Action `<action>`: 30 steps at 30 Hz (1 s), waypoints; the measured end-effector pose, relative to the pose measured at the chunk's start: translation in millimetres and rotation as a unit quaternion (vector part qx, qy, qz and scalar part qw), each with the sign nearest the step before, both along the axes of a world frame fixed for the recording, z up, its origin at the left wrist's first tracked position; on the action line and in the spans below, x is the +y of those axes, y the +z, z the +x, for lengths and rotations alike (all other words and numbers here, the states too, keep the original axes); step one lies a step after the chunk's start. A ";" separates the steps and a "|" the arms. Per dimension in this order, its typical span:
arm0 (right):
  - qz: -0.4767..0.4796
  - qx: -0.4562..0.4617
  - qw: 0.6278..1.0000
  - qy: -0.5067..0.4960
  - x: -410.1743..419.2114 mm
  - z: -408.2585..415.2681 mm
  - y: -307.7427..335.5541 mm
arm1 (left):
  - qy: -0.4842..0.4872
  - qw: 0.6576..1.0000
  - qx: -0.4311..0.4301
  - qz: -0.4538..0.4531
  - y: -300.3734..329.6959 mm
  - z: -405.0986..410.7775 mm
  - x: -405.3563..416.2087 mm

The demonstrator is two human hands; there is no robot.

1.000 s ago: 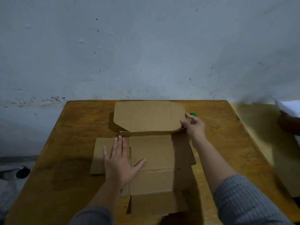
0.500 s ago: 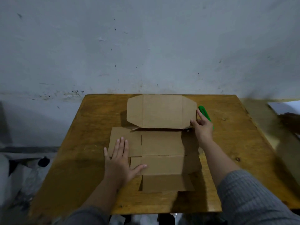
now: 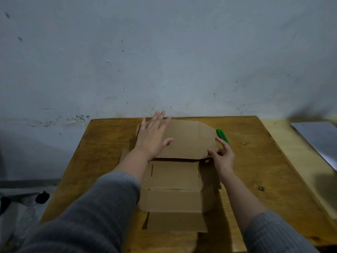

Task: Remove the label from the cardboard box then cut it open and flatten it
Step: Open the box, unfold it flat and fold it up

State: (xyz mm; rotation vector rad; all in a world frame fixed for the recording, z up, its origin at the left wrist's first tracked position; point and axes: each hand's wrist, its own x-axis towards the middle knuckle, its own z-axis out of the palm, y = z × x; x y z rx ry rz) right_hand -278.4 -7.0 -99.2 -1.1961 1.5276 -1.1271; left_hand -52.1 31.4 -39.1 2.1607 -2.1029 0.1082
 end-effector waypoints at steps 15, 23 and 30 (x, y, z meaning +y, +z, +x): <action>-0.040 0.146 0.976 0.155 -24.5 14.0 59.8 | -0.016 0.996 0.073 -0.055 -16.4 -2.0 15.8; -0.010 0.098 0.985 0.142 32.2 -0.8 55.8 | -0.082 0.968 0.205 -0.117 -2.3 -5.1 61.5; -0.007 0.080 0.986 0.146 81.8 -19.8 50.5 | -0.078 0.959 0.259 -0.085 -0.6 -8.8 102.5</action>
